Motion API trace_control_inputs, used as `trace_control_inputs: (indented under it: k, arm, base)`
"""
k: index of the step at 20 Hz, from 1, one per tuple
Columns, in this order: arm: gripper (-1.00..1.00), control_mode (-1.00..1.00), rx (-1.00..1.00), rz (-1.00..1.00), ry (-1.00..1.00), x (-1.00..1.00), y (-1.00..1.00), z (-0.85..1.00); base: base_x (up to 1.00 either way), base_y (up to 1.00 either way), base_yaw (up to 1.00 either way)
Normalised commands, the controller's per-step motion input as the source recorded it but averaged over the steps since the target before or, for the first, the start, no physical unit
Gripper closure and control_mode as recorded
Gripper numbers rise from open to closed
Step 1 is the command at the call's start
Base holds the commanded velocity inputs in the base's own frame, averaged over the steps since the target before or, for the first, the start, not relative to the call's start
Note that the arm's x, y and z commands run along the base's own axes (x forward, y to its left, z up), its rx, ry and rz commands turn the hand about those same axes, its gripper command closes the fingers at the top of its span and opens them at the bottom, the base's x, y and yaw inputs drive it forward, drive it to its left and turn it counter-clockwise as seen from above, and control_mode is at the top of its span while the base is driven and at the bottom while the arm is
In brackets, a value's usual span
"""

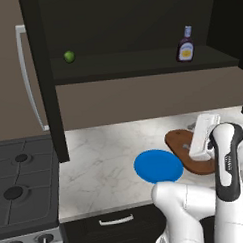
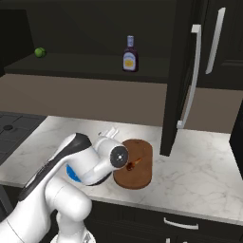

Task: Pick the chicken drumstick from the plate and place it on the cutting board. Then pick the condiment bottle from the cabinet and place it next to the cutting board.

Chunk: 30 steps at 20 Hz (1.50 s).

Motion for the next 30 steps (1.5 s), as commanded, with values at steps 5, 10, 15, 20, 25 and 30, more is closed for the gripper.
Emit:
trace_control_inputs:
  k: [5,10,15,20,25,30]
  arm:
    - [-1.0,-1.0,0.26,-0.01,0.09,0.09,0.0,0.0]
    - [-1.0,-1.0,0.24,-0.03,0.01,0.0,0.01,0.02]
    - [-1.0,-1.0,0.21,-0.06,0.0,0.0,0.04,0.14]
    - [-1.0,-1.0,0.12,-0.08,-0.02,-0.05,0.05,0.27]
    - [-1.0,-1.0,0.0,-0.08,-0.08,-0.13,0.02,0.25]
    - [-1.0,-1.0,0.0,-0.06,-0.11,-0.21,0.06,0.24]
  base:
    - [0.0,0.0,0.0]
    - [0.0,0.0,0.0]
    - [0.0,0.0,0.0]
    - [0.0,0.0,0.0]
    - [0.0,0.0,0.0]
    - [0.0,0.0,0.0]
